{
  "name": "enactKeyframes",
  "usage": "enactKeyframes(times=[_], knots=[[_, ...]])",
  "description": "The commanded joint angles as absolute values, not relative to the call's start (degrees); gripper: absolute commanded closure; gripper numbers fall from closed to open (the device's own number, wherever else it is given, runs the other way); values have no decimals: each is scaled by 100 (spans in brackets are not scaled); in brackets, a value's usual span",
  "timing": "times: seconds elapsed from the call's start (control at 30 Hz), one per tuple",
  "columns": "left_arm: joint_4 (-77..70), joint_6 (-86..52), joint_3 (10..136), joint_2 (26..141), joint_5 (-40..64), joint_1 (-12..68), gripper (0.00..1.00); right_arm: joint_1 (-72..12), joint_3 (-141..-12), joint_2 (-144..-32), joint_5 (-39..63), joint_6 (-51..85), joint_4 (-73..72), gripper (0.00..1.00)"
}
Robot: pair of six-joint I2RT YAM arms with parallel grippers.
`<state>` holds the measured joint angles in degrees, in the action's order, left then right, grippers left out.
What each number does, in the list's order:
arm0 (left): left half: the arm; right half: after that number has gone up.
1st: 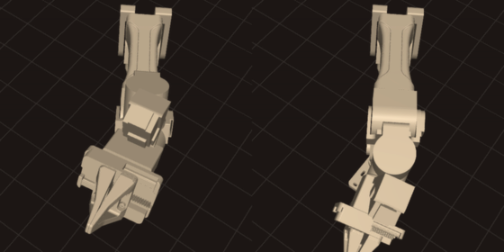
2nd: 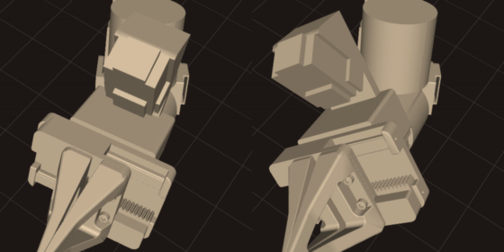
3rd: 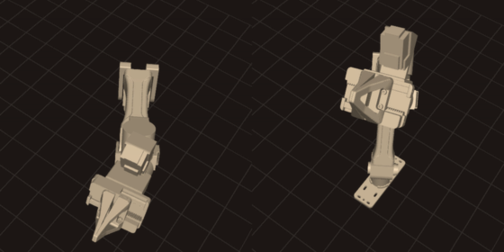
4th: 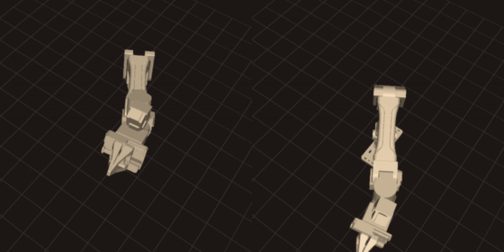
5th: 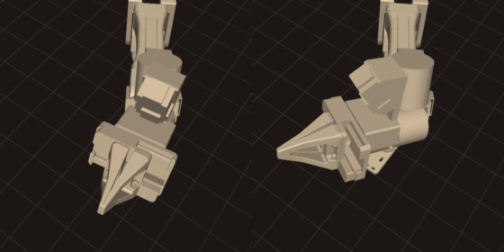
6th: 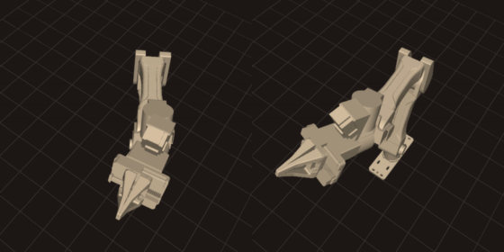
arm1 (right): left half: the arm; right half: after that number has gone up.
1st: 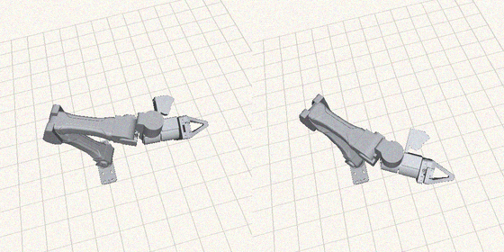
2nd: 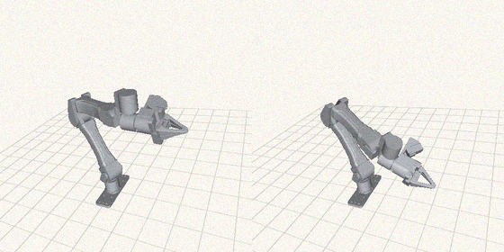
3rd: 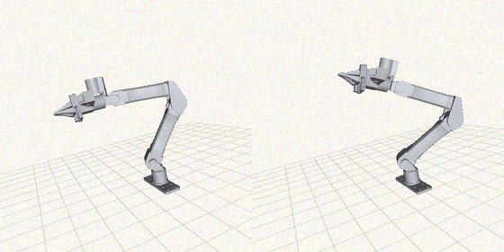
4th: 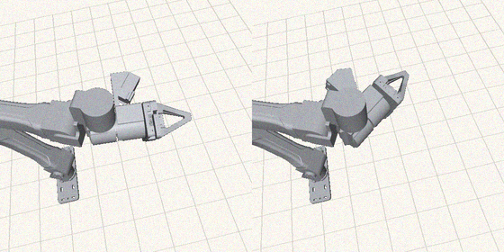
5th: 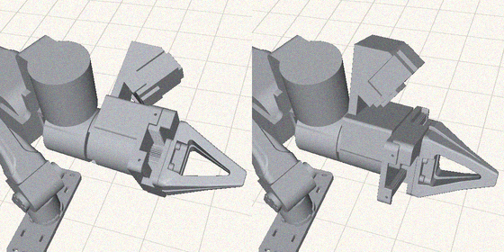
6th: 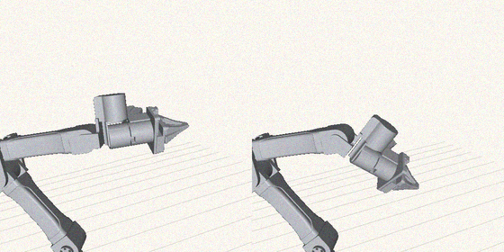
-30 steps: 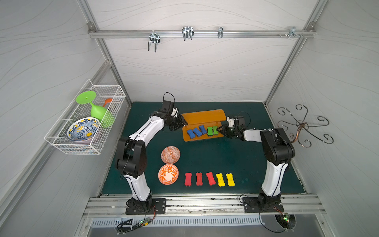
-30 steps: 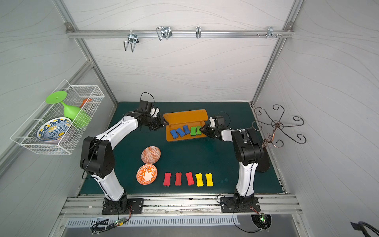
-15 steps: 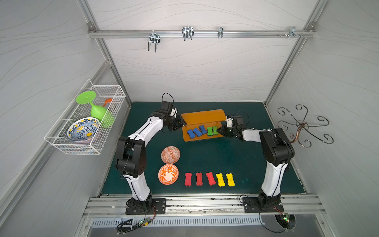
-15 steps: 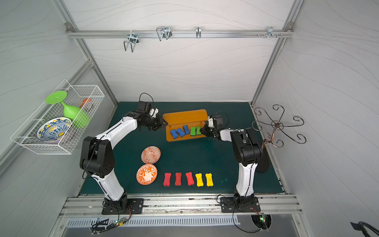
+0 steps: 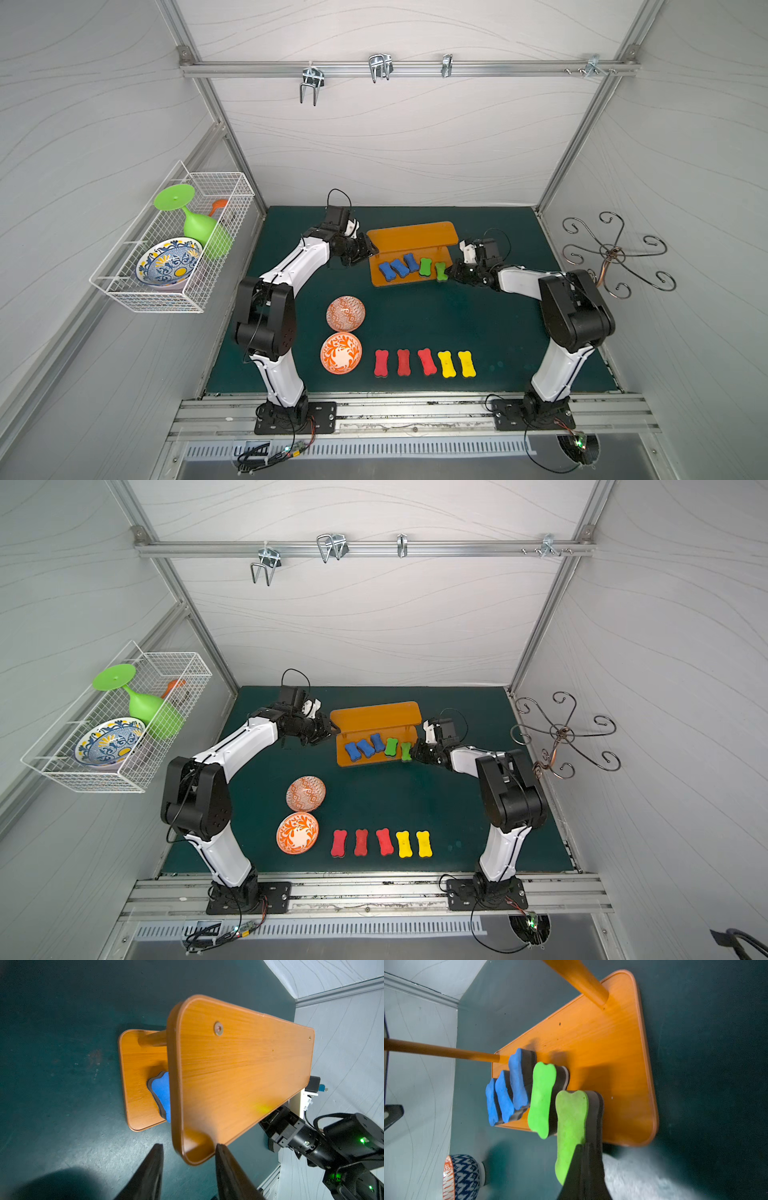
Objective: Remove the whiteboard erasers from the shelf
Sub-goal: Pick up the whiteboard eraser from the shelf, then place the whiteboard eraser at the center of the board.
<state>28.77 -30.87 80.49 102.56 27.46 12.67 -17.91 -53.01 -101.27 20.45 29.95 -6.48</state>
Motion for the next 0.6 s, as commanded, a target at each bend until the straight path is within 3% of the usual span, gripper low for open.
enactKeyframes(times=[0.0,0.33,0.57], knots=[[2767,-3111,7980,10090,2760,1222,56,-1819,-4852,-9385,1950,2810,-112,100],[2782,-3069,7980,10054,2753,1219,56,-1901,-3035,-6648,1819,2493,1385,100],[2785,-3076,7968,10072,2742,1222,56,-2385,-2643,-6198,1689,2806,1618,100]])
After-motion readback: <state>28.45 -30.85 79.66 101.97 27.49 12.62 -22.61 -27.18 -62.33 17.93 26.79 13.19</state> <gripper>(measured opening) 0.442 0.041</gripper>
